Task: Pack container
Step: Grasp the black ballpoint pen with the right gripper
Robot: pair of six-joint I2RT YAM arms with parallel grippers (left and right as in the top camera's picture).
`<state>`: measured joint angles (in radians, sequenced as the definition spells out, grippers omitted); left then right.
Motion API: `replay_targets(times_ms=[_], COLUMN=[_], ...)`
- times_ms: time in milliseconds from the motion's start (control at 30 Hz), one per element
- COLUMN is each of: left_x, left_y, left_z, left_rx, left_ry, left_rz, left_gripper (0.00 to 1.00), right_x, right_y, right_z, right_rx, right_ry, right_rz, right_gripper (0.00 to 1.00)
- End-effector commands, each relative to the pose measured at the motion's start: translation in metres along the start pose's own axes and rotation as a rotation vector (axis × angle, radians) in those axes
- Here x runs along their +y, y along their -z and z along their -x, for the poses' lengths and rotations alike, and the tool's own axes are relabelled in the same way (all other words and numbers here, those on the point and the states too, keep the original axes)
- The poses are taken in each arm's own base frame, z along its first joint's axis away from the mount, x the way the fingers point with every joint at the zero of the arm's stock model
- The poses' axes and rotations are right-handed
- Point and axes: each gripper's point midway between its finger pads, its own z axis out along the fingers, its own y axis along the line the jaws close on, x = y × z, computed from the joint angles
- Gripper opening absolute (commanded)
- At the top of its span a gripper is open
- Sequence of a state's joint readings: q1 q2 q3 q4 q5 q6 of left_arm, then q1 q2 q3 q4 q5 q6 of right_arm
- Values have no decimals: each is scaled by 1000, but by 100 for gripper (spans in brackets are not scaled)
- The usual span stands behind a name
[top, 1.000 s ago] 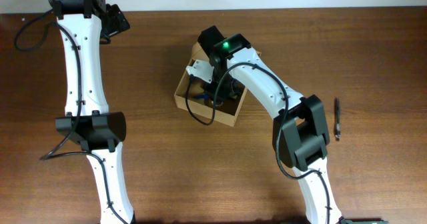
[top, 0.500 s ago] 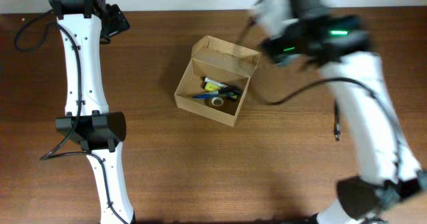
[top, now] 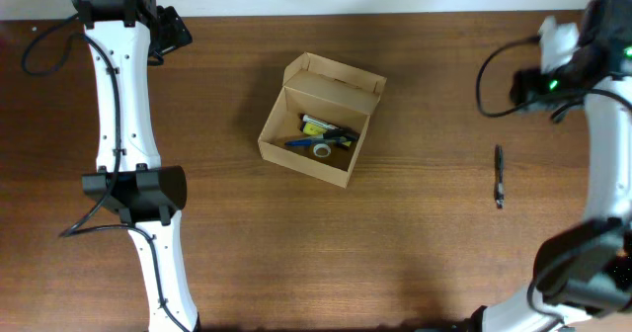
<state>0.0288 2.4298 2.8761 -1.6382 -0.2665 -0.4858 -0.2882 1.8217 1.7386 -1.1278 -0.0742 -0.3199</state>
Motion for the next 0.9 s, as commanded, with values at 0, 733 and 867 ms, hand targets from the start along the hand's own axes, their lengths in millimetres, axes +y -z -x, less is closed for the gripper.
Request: replay_targets(times_ms=[0, 733, 867], left_x=[4, 4, 4], left_y=[-3, -3, -3], left_z=[2, 2, 2], left_rx=[-2, -2, -2], left_ry=[-5, -5, -5], left_rz=[14, 14, 14], left_gripper=[100, 100, 100], right_x=[18, 4, 7], right_y=[-52, -133, -144], right_z=[-42, -107, -120], right_rx=[141, 305, 360], right_ry=[-39, -46, -51], right_rz=[94, 4, 22], right_gripper=[70, 69, 69])
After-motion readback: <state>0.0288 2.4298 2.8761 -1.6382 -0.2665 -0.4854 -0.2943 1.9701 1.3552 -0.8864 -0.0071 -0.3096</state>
